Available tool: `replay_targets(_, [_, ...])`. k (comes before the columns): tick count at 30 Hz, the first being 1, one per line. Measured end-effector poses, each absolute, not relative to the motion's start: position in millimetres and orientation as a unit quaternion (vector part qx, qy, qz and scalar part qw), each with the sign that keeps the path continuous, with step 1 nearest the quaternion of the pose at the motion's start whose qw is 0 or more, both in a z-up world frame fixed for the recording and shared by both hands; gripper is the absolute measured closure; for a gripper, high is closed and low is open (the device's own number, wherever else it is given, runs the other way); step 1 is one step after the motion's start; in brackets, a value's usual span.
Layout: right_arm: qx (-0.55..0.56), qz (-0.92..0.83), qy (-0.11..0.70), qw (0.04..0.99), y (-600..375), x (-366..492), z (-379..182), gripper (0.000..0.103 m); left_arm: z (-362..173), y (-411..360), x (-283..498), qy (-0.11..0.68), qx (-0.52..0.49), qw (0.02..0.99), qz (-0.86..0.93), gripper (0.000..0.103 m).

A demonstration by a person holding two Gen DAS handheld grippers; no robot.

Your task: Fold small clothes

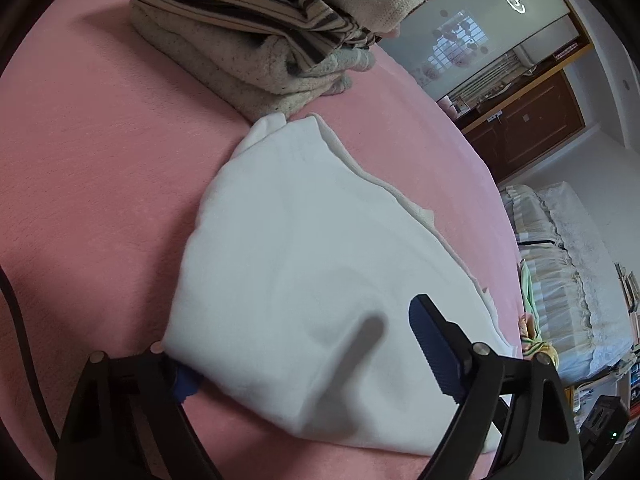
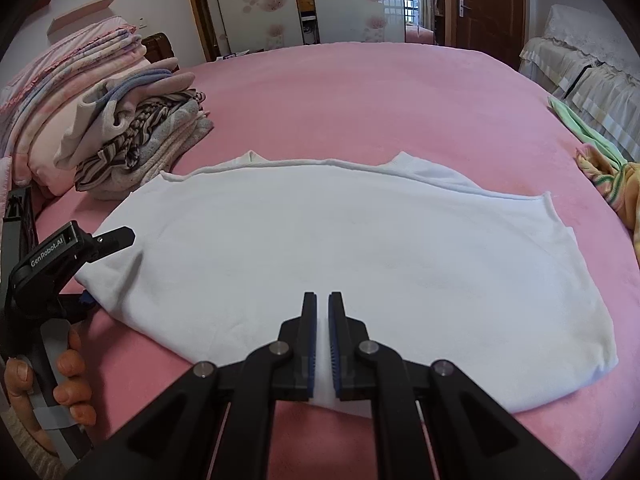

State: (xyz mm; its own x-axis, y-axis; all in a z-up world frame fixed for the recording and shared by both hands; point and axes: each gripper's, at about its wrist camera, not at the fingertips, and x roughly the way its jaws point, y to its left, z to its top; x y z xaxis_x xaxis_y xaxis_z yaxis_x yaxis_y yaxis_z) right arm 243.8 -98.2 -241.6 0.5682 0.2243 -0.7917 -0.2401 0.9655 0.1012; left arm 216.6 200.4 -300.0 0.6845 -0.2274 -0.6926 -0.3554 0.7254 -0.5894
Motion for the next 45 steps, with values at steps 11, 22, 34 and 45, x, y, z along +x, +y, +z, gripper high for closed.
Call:
replay_targets(11, [-0.022,0.140,0.435,0.889,-74,263,-243,0.097,-300,204,230,0.404,-0.341,0.849,0.008,0.084])
replay_targets(22, [-0.010,0.149,0.458,0.876,-60,274,-263,0.098,-234,171,227,0.360,-0.262,0.895,-0.020,0.087])
replay_targets(34, [0.001,0.152,0.475,0.867,-70,273,-280,0.099,-180,97,231,0.339,-0.203,0.915,-0.084,0.087])
replay_targets(45, [0.090,0.135,0.455,0.876,-154,254,-253,0.099,-162,-9,244,0.355,-0.147,0.913,-0.137,0.087])
